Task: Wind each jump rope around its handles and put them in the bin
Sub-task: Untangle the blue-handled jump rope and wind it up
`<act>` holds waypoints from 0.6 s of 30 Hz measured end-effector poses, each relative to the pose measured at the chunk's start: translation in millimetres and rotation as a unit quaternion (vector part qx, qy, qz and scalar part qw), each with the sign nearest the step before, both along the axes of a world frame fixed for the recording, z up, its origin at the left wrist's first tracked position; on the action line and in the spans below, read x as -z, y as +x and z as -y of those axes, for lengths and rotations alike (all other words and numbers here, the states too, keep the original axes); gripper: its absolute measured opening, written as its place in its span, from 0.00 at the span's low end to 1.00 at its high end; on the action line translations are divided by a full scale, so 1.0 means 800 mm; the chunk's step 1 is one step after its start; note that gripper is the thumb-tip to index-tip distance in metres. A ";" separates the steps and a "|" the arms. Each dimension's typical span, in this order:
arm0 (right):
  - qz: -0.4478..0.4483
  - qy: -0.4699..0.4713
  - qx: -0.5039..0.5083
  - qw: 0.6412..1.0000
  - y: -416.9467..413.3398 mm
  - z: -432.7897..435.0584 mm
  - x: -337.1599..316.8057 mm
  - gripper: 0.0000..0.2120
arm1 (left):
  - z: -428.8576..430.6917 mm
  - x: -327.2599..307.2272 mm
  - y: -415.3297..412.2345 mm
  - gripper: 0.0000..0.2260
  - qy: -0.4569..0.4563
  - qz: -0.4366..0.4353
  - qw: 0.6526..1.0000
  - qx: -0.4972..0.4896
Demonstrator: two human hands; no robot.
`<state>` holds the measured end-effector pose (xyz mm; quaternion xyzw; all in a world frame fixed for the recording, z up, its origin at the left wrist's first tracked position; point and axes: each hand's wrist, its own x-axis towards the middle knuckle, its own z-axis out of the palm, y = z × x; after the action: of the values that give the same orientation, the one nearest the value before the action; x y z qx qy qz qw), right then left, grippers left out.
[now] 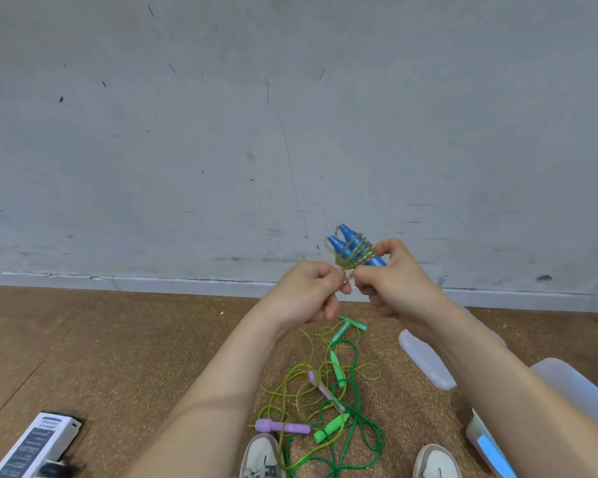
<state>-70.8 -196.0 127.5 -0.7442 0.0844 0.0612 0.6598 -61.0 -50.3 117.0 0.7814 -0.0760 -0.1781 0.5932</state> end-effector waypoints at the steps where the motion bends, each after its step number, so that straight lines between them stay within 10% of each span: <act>1: 0.025 -0.074 0.008 0.997 0.001 0.000 0.003 0.17 | -0.002 0.000 -0.001 0.14 0.037 0.015 0.999 0.011; 7: 0.116 -0.362 -0.006 0.925 0.006 -0.006 0.017 0.21 | -0.008 -0.006 -0.008 0.12 0.403 0.285 0.869 0.038; 18: 0.051 -0.522 -0.147 0.839 0.021 -0.006 0.040 0.16 | -0.004 -0.027 -0.021 0.07 0.387 0.417 0.820 0.068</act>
<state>-53.8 -191.6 95.8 -0.9840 -0.0407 0.0665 0.1605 -78.0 -46.9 138.9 0.9391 -0.2940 0.1098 0.1400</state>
